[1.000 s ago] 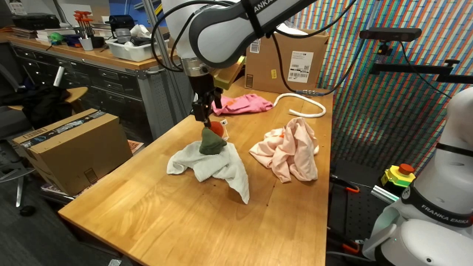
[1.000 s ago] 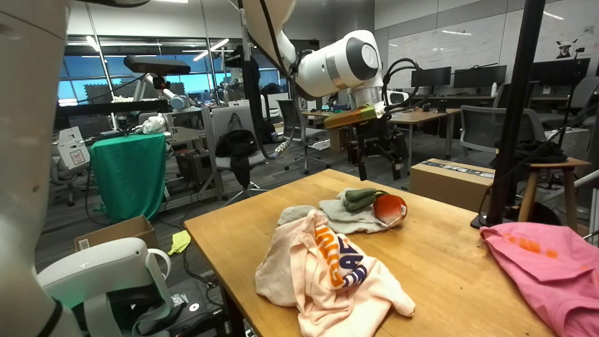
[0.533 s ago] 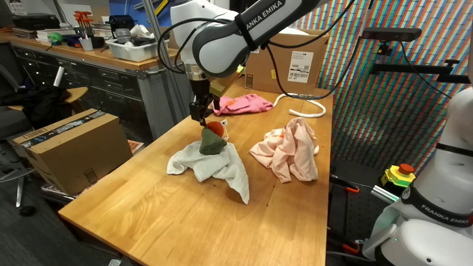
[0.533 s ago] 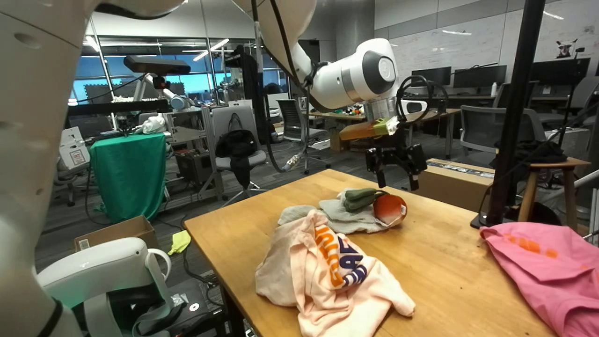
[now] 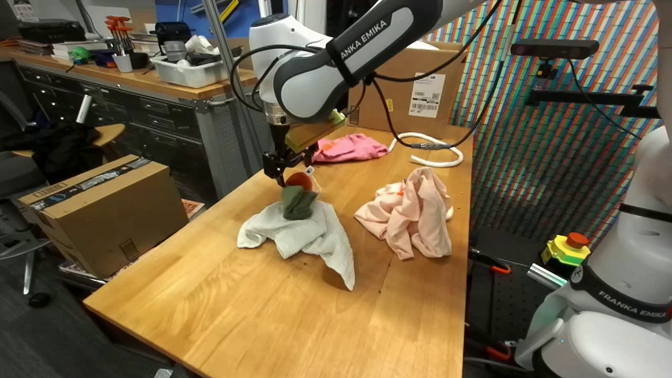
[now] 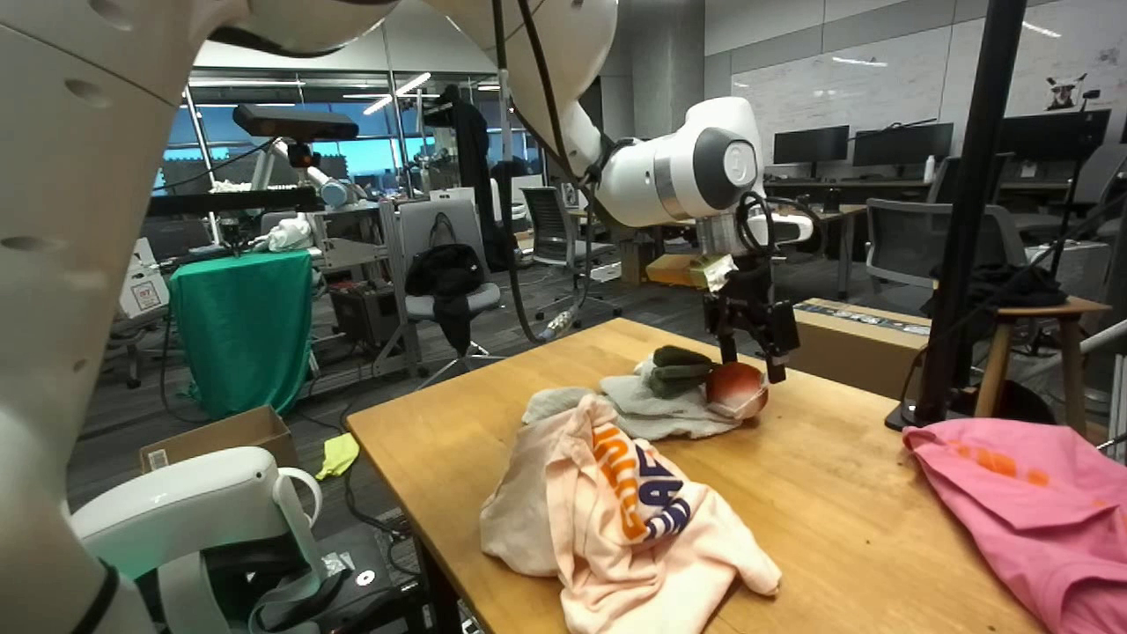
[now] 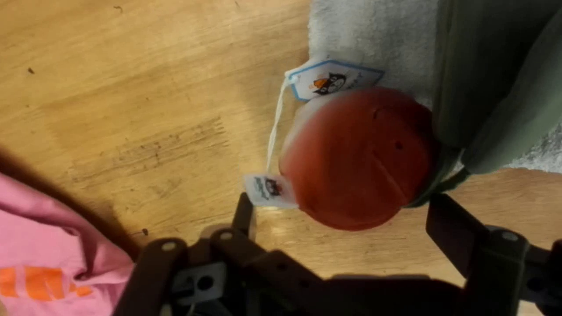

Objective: Separate the items on the table.

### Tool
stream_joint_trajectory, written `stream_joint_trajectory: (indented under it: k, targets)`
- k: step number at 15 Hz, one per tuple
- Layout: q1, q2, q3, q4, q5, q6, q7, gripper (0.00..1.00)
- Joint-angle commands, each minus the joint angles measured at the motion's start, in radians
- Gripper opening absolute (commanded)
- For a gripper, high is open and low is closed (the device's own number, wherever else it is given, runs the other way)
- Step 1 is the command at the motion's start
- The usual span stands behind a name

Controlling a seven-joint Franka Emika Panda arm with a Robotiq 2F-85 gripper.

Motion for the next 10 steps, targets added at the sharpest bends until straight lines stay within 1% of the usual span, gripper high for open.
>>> stream_joint_trajectory:
  k: [1,6,10]
  targets:
    - [0.028,0.016,-0.030,0.016,0.039,0.038,0.063,1.00]
    - [0.036,-0.005,-0.036,-0.012,0.074,0.027,0.129,1.00]
    - [0.042,-0.030,-0.034,-0.049,0.114,0.008,0.214,1.00]
